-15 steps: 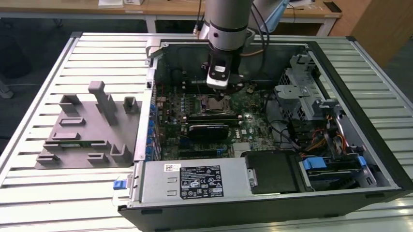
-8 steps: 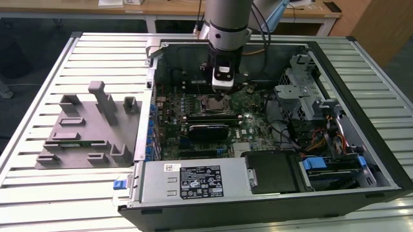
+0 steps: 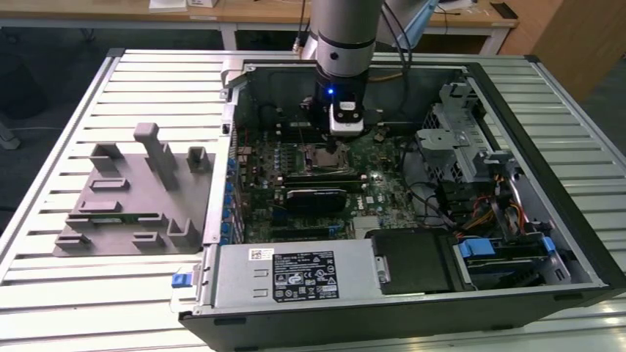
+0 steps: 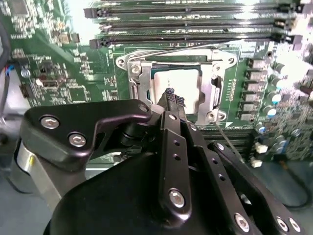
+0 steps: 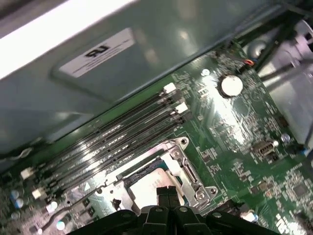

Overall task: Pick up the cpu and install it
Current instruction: 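Close the cpu cover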

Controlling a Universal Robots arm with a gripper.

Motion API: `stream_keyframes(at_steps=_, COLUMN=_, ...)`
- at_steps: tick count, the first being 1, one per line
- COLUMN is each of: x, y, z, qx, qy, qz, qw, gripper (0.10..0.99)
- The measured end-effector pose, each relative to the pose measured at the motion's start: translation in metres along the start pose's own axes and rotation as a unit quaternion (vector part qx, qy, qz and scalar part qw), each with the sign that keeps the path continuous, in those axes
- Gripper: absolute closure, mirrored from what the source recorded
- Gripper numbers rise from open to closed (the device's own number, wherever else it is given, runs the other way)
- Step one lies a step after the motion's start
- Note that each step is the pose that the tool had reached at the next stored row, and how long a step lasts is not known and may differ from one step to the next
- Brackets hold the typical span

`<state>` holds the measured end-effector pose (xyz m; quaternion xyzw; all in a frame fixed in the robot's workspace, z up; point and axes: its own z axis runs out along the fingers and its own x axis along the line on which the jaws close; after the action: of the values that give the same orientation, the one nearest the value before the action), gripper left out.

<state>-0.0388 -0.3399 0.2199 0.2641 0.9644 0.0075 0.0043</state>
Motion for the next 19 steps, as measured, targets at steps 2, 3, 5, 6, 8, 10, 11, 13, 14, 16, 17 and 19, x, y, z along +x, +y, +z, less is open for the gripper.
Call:
stream_keyframes(at_steps=2, x=0.0000, y=0.0000, z=0.0000, qx=-0.0001, qy=0.0003, qz=-0.018, qw=0.9998, gripper=0.980)
stream_keyframes(at_steps=3, x=0.0000, y=0.0000, z=0.0000, qx=-0.0001, qy=0.0004, qz=-0.027, qw=0.9996, gripper=0.980)
stream_keyframes(at_steps=5, x=0.0000, y=0.0000, z=0.0001, qx=-0.0003, qy=0.0008, qz=-0.050, qw=0.9987, gripper=0.980)
stream_keyframes(at_steps=6, x=0.0000, y=0.0000, z=0.0000, qx=-0.0002, qy=0.0010, qz=-0.059, qw=0.9982, gripper=0.980)
stream_keyframes(at_steps=8, x=0.0000, y=0.0000, z=0.0001, qx=-0.0003, qy=0.0013, qz=-0.077, qw=0.9970, gripper=0.980)
stream_keyframes(at_steps=10, x=0.0000, y=0.0000, z=0.0001, qx=-0.0005, qy=0.0016, qz=-0.095, qw=0.9955, gripper=0.980)
stream_keyframes(at_steps=11, x=0.0000, y=0.0000, z=0.0001, qx=-0.0005, qy=0.0017, qz=-0.104, qw=0.9946, gripper=0.980)
stream_keyframes(at_steps=13, x=0.0000, y=0.0000, z=0.0002, qx=-0.0006, qy=0.0020, qz=-0.123, qw=0.9925, gripper=0.980)
stream_keyframes(at_steps=14, x=0.0000, y=0.0000, z=0.0002, qx=-0.0006, qy=0.0022, qz=-0.131, qw=0.9913, gripper=0.980)
stream_keyframes(at_steps=16, x=0.0000, y=0.0000, z=0.0002, qx=-0.0006, qy=0.0025, qz=-0.149, qw=0.9888, gripper=0.980)
stream_keyframes(at_steps=17, x=0.0000, y=0.0000, z=0.0002, qx=-0.0007, qy=0.0026, qz=-0.158, qw=0.9874, gripper=0.980)
stream_keyframes(at_steps=19, x=0.0000, y=0.0000, z=0.0003, qx=-0.0008, qy=0.0029, qz=-0.177, qw=0.9843, gripper=0.980)
